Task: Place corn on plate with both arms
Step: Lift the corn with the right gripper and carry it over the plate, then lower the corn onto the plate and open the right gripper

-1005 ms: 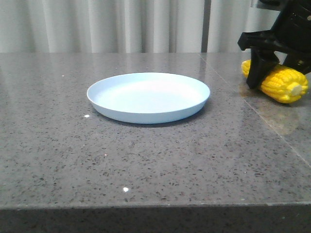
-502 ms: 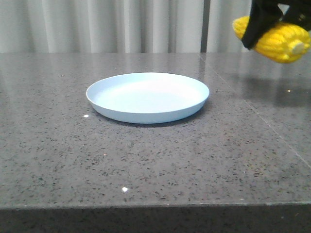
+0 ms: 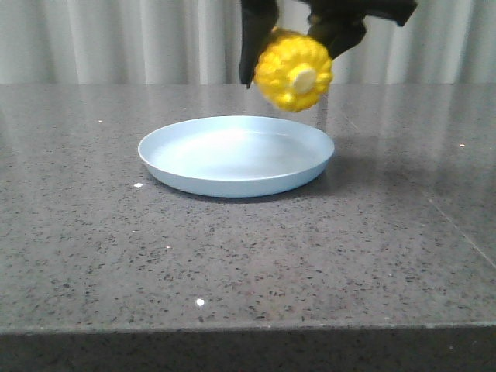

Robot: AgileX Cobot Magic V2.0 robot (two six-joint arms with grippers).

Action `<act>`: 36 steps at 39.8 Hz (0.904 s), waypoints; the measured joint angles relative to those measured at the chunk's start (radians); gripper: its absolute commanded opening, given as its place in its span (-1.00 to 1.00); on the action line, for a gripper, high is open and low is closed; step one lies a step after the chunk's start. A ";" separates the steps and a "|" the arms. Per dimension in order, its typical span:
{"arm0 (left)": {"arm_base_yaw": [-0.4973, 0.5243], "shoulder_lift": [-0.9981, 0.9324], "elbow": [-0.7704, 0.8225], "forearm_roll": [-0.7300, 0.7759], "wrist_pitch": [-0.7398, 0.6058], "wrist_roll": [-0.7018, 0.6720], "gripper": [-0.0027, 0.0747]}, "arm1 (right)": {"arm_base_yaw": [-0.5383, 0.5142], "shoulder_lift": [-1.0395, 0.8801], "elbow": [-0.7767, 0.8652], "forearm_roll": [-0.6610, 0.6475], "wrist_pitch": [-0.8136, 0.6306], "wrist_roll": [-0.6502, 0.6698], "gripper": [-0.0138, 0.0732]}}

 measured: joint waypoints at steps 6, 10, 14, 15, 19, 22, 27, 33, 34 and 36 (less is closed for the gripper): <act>0.000 0.000 0.000 0.000 0.000 0.000 -0.98 | 0.012 0.065 0.000 -0.019 -0.036 0.059 -0.44; 0.000 0.000 0.000 0.000 0.000 0.000 -0.98 | 0.012 0.093 0.000 -0.019 -0.048 0.066 -0.21; 0.000 0.000 0.000 0.000 0.000 0.000 -0.98 | 0.012 0.111 0.000 -0.019 -0.052 0.067 0.19; 0.000 0.000 0.000 0.000 0.000 0.000 -0.98 | 0.012 0.116 0.000 -0.019 -0.052 0.067 0.27; 0.000 0.000 0.000 0.000 0.000 0.000 -0.98 | 0.012 0.126 0.000 -0.013 -0.052 0.067 0.59; 0.000 0.000 0.000 0.000 0.000 0.000 -0.98 | 0.012 0.124 -0.002 -0.011 -0.054 0.068 0.71; 0.000 0.000 0.000 0.000 0.000 0.000 -0.98 | 0.012 0.085 -0.002 -0.009 -0.055 0.070 0.72; 0.000 0.000 0.000 0.000 0.000 0.000 -0.98 | -0.024 -0.005 -0.004 -0.009 -0.038 0.056 0.46; 0.000 0.000 0.000 0.000 0.000 0.000 -0.98 | -0.038 -0.025 -0.004 -0.009 -0.031 0.050 0.38; 0.000 0.000 0.000 0.000 0.000 0.000 -0.98 | -0.061 -0.055 -0.004 -0.009 -0.009 0.031 0.19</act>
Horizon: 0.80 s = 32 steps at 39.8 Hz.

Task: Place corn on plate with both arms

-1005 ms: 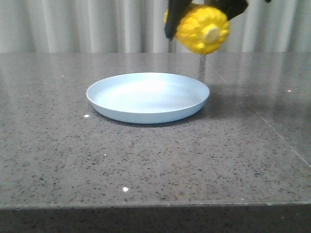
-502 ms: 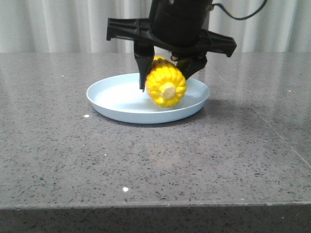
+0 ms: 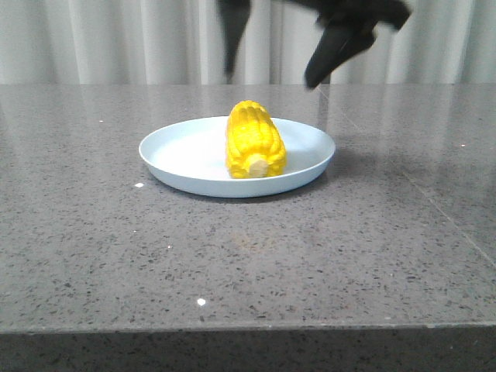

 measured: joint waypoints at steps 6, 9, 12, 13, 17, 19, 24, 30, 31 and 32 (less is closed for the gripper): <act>0.000 0.000 0.000 0.000 0.000 0.000 -0.98 | -0.112 -0.097 -0.001 -0.002 0.091 -0.090 -0.23; 0.000 0.000 0.000 0.000 0.000 0.000 -0.98 | -0.166 -0.132 -0.001 -0.004 0.140 -0.143 -0.40; 0.000 0.000 0.000 0.000 0.000 0.000 -0.98 | -0.222 -0.163 -0.001 -0.006 0.191 -0.202 -0.61; 0.000 0.000 0.000 0.000 0.000 0.000 -0.98 | -0.235 -0.173 -0.001 -0.007 0.209 -0.218 -0.68; 0.000 0.000 0.000 0.000 0.000 0.000 -0.98 | -0.294 -0.223 0.027 -0.007 0.240 -0.267 -0.83; 0.000 0.000 0.000 0.000 0.000 0.000 -0.98 | -0.318 -0.255 0.058 -0.007 0.242 -0.280 -0.83; 0.000 0.000 0.000 0.000 0.000 0.000 -0.98 | -0.351 -0.352 0.143 -0.007 0.235 -0.294 -0.83; 0.000 0.000 0.000 0.000 0.000 0.000 -0.98 | -0.355 -0.506 0.282 0.004 0.204 -0.297 -0.83; 0.000 0.000 0.000 0.000 0.000 0.000 -0.98 | -0.355 -0.530 0.314 0.004 0.192 -0.297 -0.83; 0.000 0.000 0.000 0.000 0.000 0.000 -0.98 | -0.355 -0.564 0.340 0.006 0.182 -0.297 -0.83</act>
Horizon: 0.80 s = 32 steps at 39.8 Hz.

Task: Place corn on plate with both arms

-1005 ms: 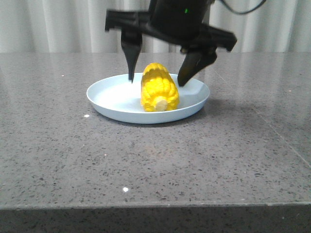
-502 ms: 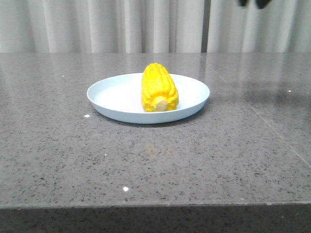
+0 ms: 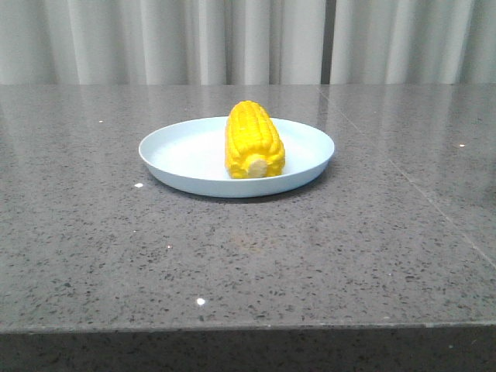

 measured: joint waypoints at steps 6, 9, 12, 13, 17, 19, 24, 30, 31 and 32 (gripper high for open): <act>0.000 0.000 0.000 0.000 0.000 0.000 -0.98 | 0.000 -0.199 0.216 0.000 -0.102 -0.044 -0.83; 0.000 0.000 0.000 0.000 0.000 0.000 -0.98 | 0.000 -0.309 0.329 0.000 -0.171 -0.056 -0.83; 0.000 0.000 0.000 0.000 0.000 0.000 -0.98 | 0.000 -0.422 0.442 -0.006 -0.239 -0.062 -0.83; 0.000 0.000 0.000 0.000 0.000 0.000 -0.98 | 0.000 -0.469 0.469 -0.009 -0.253 -0.064 -0.83; 0.000 0.000 0.000 0.000 0.000 0.000 -0.98 | 0.000 -0.623 0.582 -0.020 -0.309 -0.066 -0.83; 0.000 0.000 0.000 0.000 0.000 0.000 -0.98 | 0.000 -0.691 0.621 -0.026 -0.322 -0.067 -0.83; 0.000 0.000 0.000 0.000 0.000 0.000 -0.98 | 0.000 -0.837 0.677 -0.046 -0.337 -0.067 -0.83; 0.000 0.000 0.000 0.000 0.000 0.000 -0.98 | 0.000 -0.910 0.686 -0.054 -0.352 -0.069 -0.83; 0.000 0.000 0.000 0.000 0.000 0.000 -0.98 | 0.000 -0.915 0.686 -0.054 -0.352 -0.069 -0.83; 0.000 0.000 0.000 0.000 0.000 0.000 -0.98 | 0.000 -0.917 0.686 -0.054 -0.352 -0.069 -0.83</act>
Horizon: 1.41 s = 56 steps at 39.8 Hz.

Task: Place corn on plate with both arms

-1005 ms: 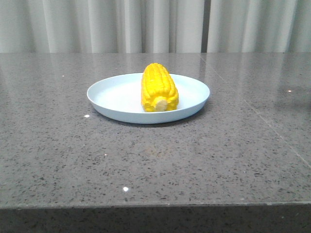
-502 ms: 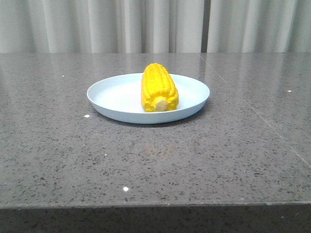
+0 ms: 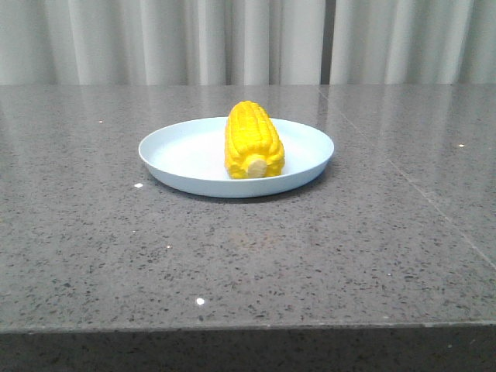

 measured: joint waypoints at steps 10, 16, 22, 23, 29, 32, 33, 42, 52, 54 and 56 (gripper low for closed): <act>0.000 0.000 0.000 0.000 0.000 0.000 -0.98 | 0.000 -0.002 0.000 0.000 -0.001 0.000 -0.83; 0.000 0.000 0.000 0.000 0.000 0.000 -0.98 | 0.000 -0.002 0.000 0.000 -0.001 0.000 -0.83; 0.000 0.000 0.000 0.000 0.000 0.000 -0.98 | 0.000 -0.002 0.000 0.000 -0.001 0.000 -0.83; 0.000 0.000 0.000 0.000 0.000 0.000 -0.98 | 0.000 -0.002 0.000 0.000 -0.001 0.000 -0.83; 0.000 0.000 0.000 0.000 0.000 0.000 -0.98 | 0.000 -0.002 0.000 0.000 -0.001 0.000 -0.83; 0.000 0.000 0.000 0.000 0.000 0.000 -0.98 | 0.000 -0.002 0.000 0.000 -0.001 0.000 -0.83; 0.000 -0.001 0.000 0.000 -0.002 0.000 -0.98 | 0.000 -0.002 0.000 0.000 -0.001 0.000 -0.83; 0.044 -0.098 0.080 -0.016 -0.044 0.018 -0.98 | 0.000 -0.002 0.000 -0.001 -0.001 0.000 -0.83; 0.084 -0.191 0.247 -0.092 -0.157 0.096 -0.98 | -0.001 -0.004 0.000 -0.002 -0.001 0.000 -0.83; 0.086 -0.191 0.279 -0.092 -0.178 0.096 -0.98 | -0.001 -0.004 0.000 -0.002 -0.001 0.000 -0.83; 0.086 -0.191 0.305 -0.092 -0.198 0.098 -0.98 | -0.001 -0.004 0.000 -0.002 -0.001 0.000 -0.83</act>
